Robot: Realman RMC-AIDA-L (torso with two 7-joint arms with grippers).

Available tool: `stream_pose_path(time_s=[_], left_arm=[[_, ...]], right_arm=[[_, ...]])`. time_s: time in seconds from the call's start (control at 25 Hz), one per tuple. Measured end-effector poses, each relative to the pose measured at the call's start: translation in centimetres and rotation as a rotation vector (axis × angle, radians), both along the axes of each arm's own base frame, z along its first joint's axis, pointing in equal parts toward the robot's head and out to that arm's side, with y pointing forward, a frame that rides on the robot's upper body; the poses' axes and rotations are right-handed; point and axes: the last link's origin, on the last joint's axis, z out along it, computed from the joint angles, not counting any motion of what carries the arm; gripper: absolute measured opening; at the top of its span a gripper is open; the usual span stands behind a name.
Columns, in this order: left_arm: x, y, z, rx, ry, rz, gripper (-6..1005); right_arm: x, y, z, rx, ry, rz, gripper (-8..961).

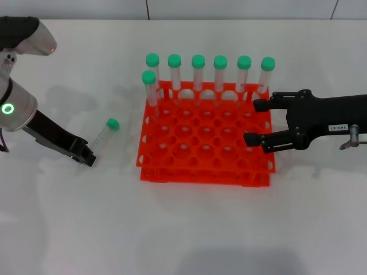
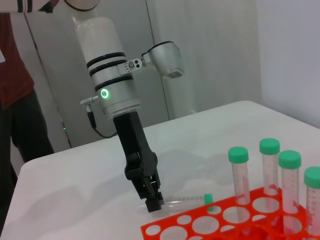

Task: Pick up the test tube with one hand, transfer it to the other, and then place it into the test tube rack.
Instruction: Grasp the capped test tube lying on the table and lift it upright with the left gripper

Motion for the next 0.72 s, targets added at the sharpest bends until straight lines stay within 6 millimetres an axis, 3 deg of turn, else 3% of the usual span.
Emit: stream_pose_path(time_s=[0.4,0.72], left_arm=[[0.0,0.8,0.8,0.069,-0.034,-0.032,204],[0.6,1.7,5.0,0.321,-0.294,-0.154,207]], right_arm=[[0.2,-0.1,0.0,0.005,0.000,-0.009,827],[0.2,0.0,0.2,0.015,0.015,-0.015,825]])
